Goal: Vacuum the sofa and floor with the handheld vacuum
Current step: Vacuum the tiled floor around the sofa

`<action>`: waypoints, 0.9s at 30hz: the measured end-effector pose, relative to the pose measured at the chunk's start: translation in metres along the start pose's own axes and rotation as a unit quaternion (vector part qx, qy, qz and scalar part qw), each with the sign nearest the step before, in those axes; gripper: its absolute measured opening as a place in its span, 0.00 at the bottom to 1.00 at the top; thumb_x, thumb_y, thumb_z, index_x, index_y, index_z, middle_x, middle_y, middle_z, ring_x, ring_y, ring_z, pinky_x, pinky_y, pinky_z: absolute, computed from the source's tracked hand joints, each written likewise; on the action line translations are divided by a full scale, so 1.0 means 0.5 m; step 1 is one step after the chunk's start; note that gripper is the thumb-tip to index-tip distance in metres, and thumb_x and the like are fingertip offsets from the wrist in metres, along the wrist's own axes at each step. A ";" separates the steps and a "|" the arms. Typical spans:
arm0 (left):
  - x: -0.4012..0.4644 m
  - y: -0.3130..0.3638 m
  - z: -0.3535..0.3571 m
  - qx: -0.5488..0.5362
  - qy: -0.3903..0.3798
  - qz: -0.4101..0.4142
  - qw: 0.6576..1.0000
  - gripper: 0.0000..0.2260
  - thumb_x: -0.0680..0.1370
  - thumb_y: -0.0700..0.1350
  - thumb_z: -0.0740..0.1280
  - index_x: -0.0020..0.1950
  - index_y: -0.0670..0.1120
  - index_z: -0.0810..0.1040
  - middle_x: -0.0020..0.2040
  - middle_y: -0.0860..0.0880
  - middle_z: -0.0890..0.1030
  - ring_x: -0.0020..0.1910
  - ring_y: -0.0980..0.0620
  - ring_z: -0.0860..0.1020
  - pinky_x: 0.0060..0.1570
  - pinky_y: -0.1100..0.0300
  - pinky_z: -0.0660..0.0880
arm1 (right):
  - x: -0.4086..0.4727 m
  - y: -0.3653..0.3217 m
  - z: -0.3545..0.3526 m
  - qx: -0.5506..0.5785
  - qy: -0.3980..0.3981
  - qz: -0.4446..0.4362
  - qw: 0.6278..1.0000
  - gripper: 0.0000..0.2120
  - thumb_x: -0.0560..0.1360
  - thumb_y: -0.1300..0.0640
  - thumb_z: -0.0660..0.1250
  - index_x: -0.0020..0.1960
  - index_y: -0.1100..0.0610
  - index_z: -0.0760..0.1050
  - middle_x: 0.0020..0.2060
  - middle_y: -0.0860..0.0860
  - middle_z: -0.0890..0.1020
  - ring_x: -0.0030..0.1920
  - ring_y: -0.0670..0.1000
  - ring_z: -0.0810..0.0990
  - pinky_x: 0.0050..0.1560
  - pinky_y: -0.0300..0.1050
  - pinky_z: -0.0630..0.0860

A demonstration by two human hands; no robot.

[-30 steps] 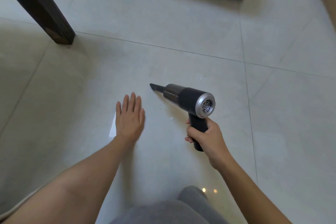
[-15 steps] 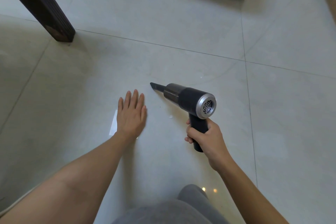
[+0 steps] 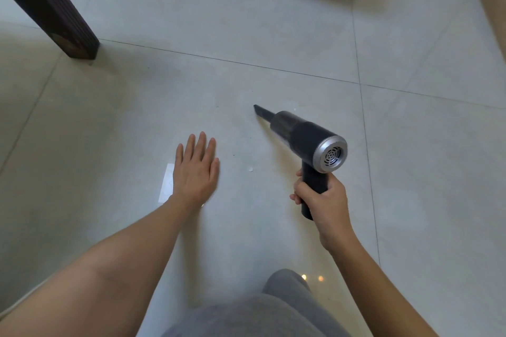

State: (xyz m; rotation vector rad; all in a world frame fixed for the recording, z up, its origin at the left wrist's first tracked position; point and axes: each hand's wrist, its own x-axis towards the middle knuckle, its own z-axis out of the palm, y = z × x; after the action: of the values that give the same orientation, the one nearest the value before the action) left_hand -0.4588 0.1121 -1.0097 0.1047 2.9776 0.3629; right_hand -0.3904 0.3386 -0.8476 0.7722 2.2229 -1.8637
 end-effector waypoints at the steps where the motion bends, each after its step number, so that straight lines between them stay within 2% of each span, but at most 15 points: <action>1: 0.000 0.000 -0.001 0.001 0.000 0.001 1.000 0.27 0.80 0.54 0.40 0.79 0.49 0.52 0.79 0.48 0.49 0.78 0.47 0.44 0.75 0.48 0.40 | 0.001 -0.001 -0.004 0.011 0.015 0.001 1.000 0.09 0.71 0.69 0.66 0.44 0.57 0.75 0.29 0.53 0.75 0.34 0.54 0.74 0.36 0.47 0.69; 6: 0.000 -0.005 -0.001 0.007 0.001 0.009 1.000 0.26 0.81 0.53 0.43 0.79 0.49 0.53 0.79 0.47 0.51 0.78 0.46 0.46 0.75 0.48 0.42 | 0.011 0.000 -0.025 0.020 0.066 0.011 0.998 0.08 0.71 0.68 0.66 0.44 0.56 0.75 0.32 0.54 0.76 0.34 0.51 0.76 0.35 0.46 0.70; 10: -0.001 -0.006 -0.003 0.004 0.007 0.016 1.000 0.26 0.81 0.53 0.44 0.78 0.47 0.56 0.79 0.46 0.54 0.78 0.45 0.49 0.75 0.46 0.45 | 0.020 -0.002 -0.036 0.017 0.095 0.013 0.995 0.06 0.68 0.62 0.67 0.43 0.54 0.74 0.32 0.52 0.75 0.32 0.51 0.76 0.29 0.40 0.67; 15: -0.002 -0.002 -0.006 0.001 -0.001 0.009 1.000 0.26 0.81 0.53 0.43 0.78 0.48 0.55 0.79 0.47 0.52 0.78 0.45 0.47 0.75 0.47 0.43 | 0.034 -0.011 -0.046 0.020 0.107 0.011 0.994 0.06 0.71 0.66 0.66 0.43 0.55 0.74 0.33 0.48 0.74 0.30 0.49 0.75 0.29 0.40 0.65; 23: -0.002 0.000 -0.007 -0.006 0.000 0.011 1.000 0.26 0.81 0.53 0.44 0.78 0.47 0.55 0.79 0.46 0.53 0.78 0.45 0.48 0.75 0.46 0.44 | 0.030 -0.017 -0.058 0.015 0.109 0.022 0.994 0.06 0.72 0.66 0.66 0.45 0.57 0.74 0.36 0.49 0.75 0.30 0.48 0.77 0.30 0.39 0.66; 27: 0.001 0.004 -0.012 0.007 0.011 0.012 1.000 0.25 0.81 0.51 0.45 0.77 0.47 0.57 0.78 0.45 0.56 0.77 0.42 0.51 0.73 0.45 0.48 | 0.029 -0.019 -0.060 0.014 0.108 0.022 0.994 0.05 0.72 0.66 0.66 0.44 0.57 0.74 0.35 0.50 0.74 0.31 0.48 0.76 0.29 0.39 0.65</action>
State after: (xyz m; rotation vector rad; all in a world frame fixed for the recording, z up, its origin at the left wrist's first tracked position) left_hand -0.4602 0.1123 -1.0034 0.1391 3.0036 0.3473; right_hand -0.4008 0.3701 -0.8386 1.0652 2.2868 -1.8745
